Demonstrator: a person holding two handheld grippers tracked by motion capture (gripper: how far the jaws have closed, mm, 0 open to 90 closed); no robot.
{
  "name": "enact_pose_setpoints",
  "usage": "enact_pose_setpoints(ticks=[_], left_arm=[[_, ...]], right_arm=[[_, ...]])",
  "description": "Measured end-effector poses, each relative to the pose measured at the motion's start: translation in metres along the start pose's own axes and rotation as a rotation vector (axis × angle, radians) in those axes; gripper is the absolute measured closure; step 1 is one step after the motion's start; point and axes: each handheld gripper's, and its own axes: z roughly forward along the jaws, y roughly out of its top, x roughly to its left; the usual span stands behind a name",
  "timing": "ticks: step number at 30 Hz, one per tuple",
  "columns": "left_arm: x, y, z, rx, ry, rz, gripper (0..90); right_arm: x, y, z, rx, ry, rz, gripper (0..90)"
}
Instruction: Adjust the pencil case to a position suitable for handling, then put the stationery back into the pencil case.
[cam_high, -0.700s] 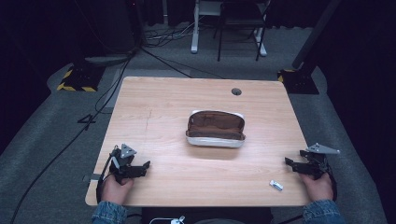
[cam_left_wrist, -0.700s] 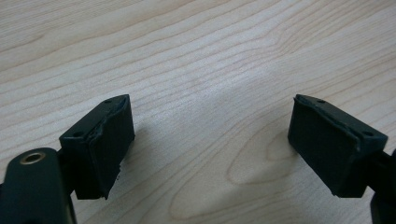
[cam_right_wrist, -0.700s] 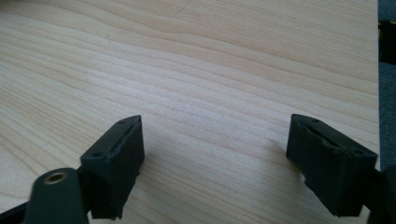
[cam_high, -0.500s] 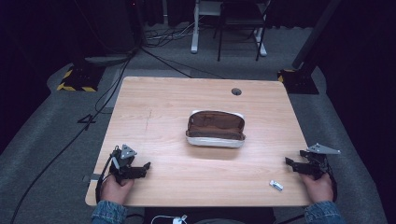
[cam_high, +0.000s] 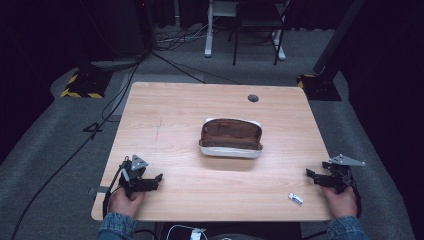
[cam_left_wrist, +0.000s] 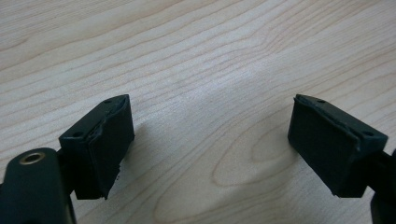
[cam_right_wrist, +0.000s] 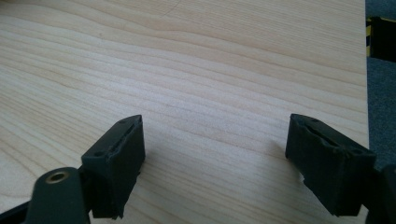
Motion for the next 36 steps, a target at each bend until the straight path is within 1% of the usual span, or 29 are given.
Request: enact_pose_setpoints(ticks=[3,4,12,14,16,19,21,24,25,26,28,32,33,34,35,36], left_arm=[[0.002,0.001,0.001,0.001,-0.002,0.008,15.6],[0.002,0.001,0.001,0.001,-0.004,0.000,15.6],[0.002,0.002,0.001,0.001,-0.003,-0.002,15.7],[0.001,0.002,0.001,0.000,0.001,-0.008,15.7],[0.001,0.002,0.001,0.001,0.001,-0.007,15.7],[0.002,0.002,0.001,0.001,0.000,-0.004,15.7],[0.001,0.002,0.001,0.001,0.001,-0.007,15.7],[0.002,0.002,0.001,0.001,0.000,-0.003,15.7],[0.002,0.002,0.001,0.002,0.000,-0.003,15.7],[0.002,0.002,0.001,0.002,0.000,-0.003,15.7],[0.002,0.002,0.001,0.001,0.000,-0.004,15.7],[0.002,0.002,0.001,0.002,-0.002,-0.002,15.7],[0.002,0.002,0.001,0.002,-0.002,-0.001,15.7],[0.002,0.002,0.001,0.002,-0.002,-0.001,15.7],[0.002,0.002,0.001,0.005,0.000,-0.004,15.7],[0.002,0.002,0.001,0.005,-0.002,-0.002,15.7]], right_arm=[[0.001,-0.002,-0.003,0.003,-0.009,0.009,20.3],[0.001,-0.002,-0.003,0.003,-0.009,0.008,20.3],[0.001,-0.003,-0.004,0.000,-0.006,0.008,20.8],[0.001,-0.004,-0.005,0.003,-0.006,0.012,21.9],[0.000,-0.005,-0.006,-0.003,-0.009,0.011,24.0],[0.001,-0.005,-0.006,-0.005,-0.013,0.018,24.6],[0.001,-0.006,-0.007,-0.005,-0.011,0.014,25.9],[-0.001,-0.006,-0.009,-0.009,0.013,0.027,28.6],[-0.001,-0.006,-0.009,-0.009,0.013,0.027,28.6],[-0.002,-0.007,-0.010,-0.014,0.029,0.041,29.4],[-0.003,-0.007,-0.012,-0.019,0.045,0.043,29.7],[-0.002,-0.010,-0.017,-0.021,0.058,0.040,30.3],[-0.002,-0.011,-0.021,-0.026,0.064,0.053,30.3],[-0.002,-0.011,-0.021,-0.026,0.064,0.053,30.3],[-0.001,-0.011,-0.023,-0.030,0.070,0.064,30.3],[0.000,-0.012,-0.027,-0.032,0.074,0.059,30.3]])
